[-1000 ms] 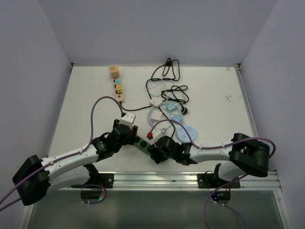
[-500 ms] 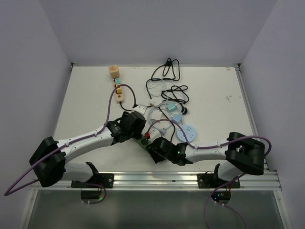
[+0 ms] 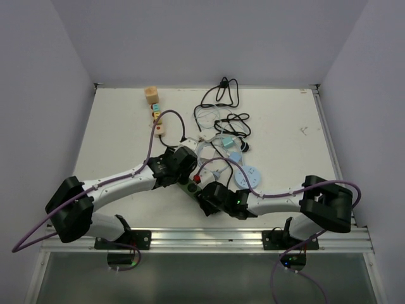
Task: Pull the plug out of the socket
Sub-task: Remove the plug from the socket.
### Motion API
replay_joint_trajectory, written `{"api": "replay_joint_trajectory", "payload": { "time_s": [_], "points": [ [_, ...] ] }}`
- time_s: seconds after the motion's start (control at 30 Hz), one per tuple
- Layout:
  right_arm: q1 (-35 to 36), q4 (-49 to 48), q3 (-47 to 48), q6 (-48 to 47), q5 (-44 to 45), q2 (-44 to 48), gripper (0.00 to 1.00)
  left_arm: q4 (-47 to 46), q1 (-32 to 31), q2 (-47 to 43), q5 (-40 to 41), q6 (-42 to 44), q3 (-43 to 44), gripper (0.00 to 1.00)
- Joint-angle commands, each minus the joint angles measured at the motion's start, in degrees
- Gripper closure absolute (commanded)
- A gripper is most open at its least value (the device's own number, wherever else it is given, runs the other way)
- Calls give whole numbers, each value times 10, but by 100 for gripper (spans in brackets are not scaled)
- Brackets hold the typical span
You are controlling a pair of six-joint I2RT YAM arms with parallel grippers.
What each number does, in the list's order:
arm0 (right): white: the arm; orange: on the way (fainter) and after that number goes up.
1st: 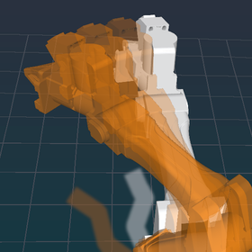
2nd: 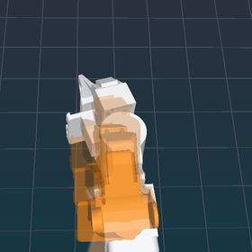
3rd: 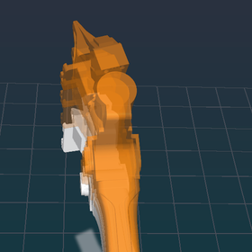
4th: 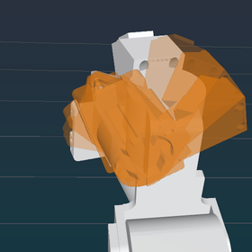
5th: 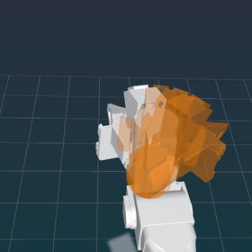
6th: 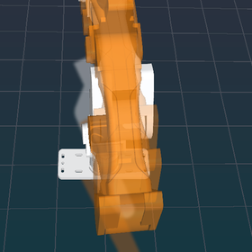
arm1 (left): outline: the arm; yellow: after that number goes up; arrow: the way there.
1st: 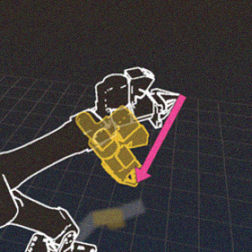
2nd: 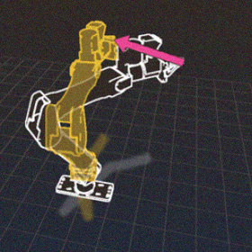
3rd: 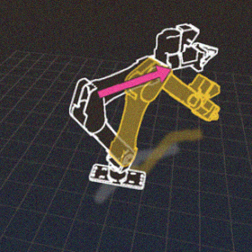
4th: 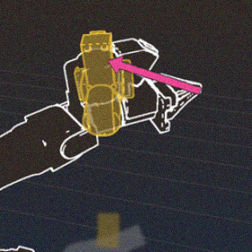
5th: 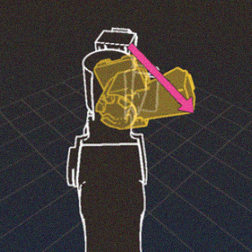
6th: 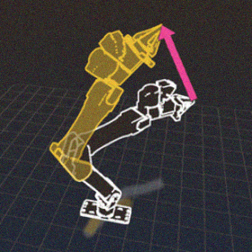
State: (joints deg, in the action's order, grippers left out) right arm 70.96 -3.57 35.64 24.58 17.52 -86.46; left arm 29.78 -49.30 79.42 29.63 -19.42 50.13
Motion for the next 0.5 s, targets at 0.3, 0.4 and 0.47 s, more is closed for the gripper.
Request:
{"api": "replay_joint_trajectory", "payload": {
  "time_s": [0.3, 0.4, 0.47],
  "points": [
    [-43, 41, -41, 68, -102, 6, 100, -322, 6, -218, 127, -77, -209, 100],
    [-44, 45, -42, 63, -102, 10, 100, -342, 6, -226, 129, -84, -227, 100],
    [-44, 45, -40, 54, -101, 11, 100, -342, 6, -220, 127, -71, -222, 100]
  ]
}}
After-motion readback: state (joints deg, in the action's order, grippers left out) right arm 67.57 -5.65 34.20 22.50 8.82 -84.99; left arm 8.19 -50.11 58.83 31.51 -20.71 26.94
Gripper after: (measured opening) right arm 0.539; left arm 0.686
